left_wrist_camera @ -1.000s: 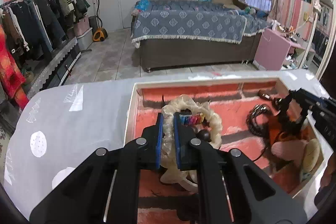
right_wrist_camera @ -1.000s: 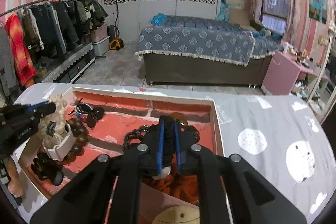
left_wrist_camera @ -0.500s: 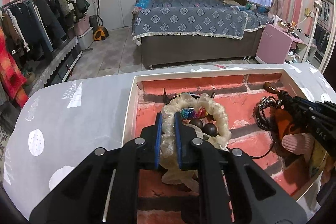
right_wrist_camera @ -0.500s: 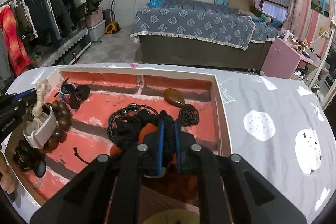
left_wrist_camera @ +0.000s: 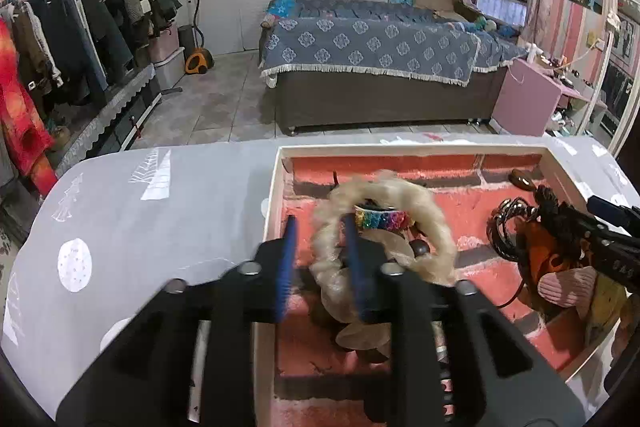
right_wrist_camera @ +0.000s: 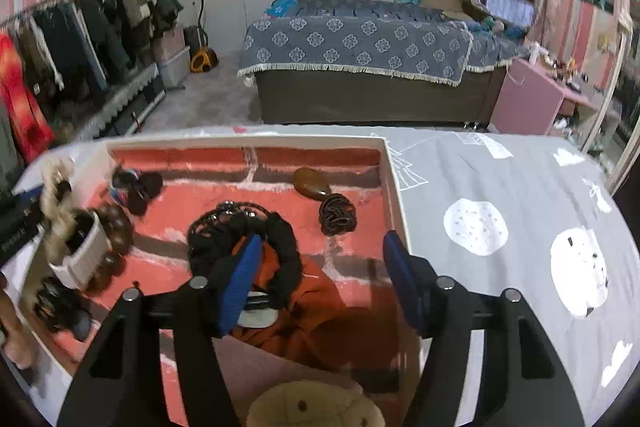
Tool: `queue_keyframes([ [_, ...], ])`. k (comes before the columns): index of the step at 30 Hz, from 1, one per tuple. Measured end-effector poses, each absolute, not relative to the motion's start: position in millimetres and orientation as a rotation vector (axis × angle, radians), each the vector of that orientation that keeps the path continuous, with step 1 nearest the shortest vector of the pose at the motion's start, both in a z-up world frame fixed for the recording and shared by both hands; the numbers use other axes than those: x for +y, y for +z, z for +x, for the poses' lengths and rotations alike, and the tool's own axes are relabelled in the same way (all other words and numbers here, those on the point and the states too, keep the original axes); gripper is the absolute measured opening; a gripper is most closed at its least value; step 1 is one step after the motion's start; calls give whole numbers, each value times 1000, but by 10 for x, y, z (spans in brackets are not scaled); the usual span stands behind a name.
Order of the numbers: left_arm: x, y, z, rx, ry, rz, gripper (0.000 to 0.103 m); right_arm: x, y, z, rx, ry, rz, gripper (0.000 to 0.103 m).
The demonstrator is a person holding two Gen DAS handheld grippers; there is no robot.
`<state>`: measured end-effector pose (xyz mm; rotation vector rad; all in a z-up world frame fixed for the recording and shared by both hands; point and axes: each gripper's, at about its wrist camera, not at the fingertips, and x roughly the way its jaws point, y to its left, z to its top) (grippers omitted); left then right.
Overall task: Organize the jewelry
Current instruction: 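Lower the cream scrunchie into the tray with left tool while right tool lowers the hair tie, both opening, then lift both open tools away from the tray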
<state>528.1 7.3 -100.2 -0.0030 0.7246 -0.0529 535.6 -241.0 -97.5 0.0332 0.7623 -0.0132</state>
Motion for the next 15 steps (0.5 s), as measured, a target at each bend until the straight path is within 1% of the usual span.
queue_keyframes([
  [2,83,-950,5233,705,-37,2,64,-2470,-930,5336,746,-30,39,79],
  [4,84,-892,5162,680,-23,4,69,-2478,-877,5294,726,-63,22,86],
  [6,77,-836,5094,679,-29,4,72,-2478,-824,5227,712,-67,31,89],
  [7,74,-785,5031,670,-29,6,77,-2476,-798,5190,712,-56,44,91],
  [8,81,-748,4985,661,-21,10,85,-2487,-778,5161,713,-45,54,91],
  [9,86,-710,4925,649,-10,14,90,-2483,-756,5125,711,-37,58,92],
  [10,101,-656,4841,631,5,16,97,-2468,-709,5052,702,-30,51,96],
  [11,117,-602,4754,615,15,16,98,-2453,-666,4987,692,-34,35,99],
  [15,174,-428,4448,593,17,-5,98,-2369,-509,4613,610,-69,-45,99],
])
